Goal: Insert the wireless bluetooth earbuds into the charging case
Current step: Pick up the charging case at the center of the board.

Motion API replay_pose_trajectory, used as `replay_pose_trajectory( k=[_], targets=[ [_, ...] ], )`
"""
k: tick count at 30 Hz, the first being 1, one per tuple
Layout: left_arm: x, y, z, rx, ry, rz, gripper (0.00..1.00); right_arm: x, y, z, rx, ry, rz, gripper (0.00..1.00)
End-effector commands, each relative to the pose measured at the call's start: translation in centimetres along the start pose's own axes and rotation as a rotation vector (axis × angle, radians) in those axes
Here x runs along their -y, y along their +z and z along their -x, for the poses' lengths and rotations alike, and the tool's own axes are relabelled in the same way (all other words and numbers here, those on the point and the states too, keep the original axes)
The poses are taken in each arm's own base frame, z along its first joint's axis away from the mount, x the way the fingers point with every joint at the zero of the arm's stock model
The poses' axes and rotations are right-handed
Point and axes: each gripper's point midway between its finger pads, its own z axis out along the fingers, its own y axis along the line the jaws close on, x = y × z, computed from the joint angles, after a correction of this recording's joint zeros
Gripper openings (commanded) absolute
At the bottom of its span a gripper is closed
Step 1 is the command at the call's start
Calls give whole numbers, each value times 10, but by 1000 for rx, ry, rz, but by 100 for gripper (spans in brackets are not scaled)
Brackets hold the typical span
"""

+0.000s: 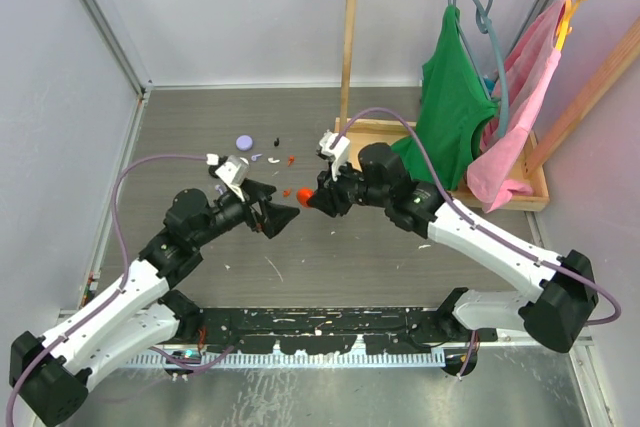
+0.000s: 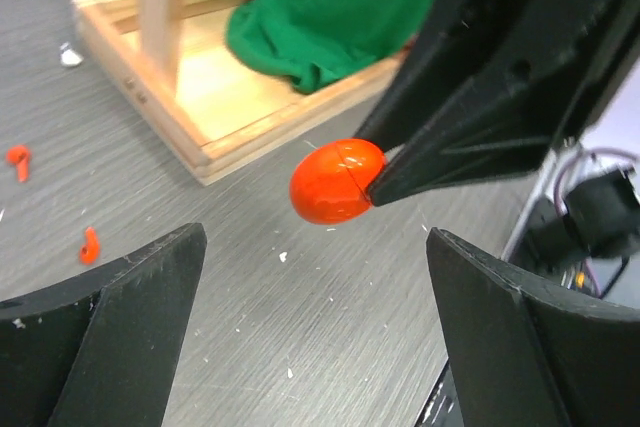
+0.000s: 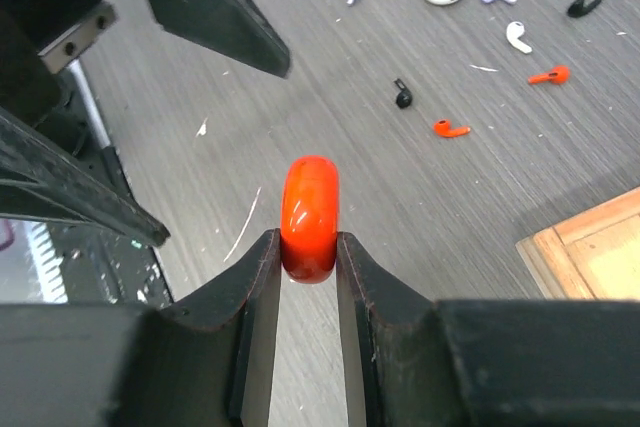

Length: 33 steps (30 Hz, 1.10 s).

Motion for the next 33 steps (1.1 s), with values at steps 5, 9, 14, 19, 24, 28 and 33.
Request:
replay_pose_trajectory(
  k=[5, 9, 14, 19, 24, 28, 33],
  targets=[
    [58, 1, 4, 72, 298, -421, 88, -39, -43, 5, -146, -75, 175, 17],
    [67, 1, -8, 53, 370, -528, 80, -41, -49, 5, -170, -99, 185, 18],
    [75, 0, -22, 7, 408, -628, 66, -47, -51, 5, -187, -121, 232, 20],
    [83, -1, -28, -33, 395, -708, 54, -55, -50, 1, -224, -145, 285, 19],
    [86, 1, -29, -54, 376, -736, 51, -61, -46, -1, -244, -163, 320, 19],
    [92, 1, -30, -68, 363, -772, 48, -65, -44, -2, -256, -173, 341, 19],
    [94, 0, -32, -76, 353, -791, 42, -64, -41, -1, -258, -185, 341, 19]
  ],
)
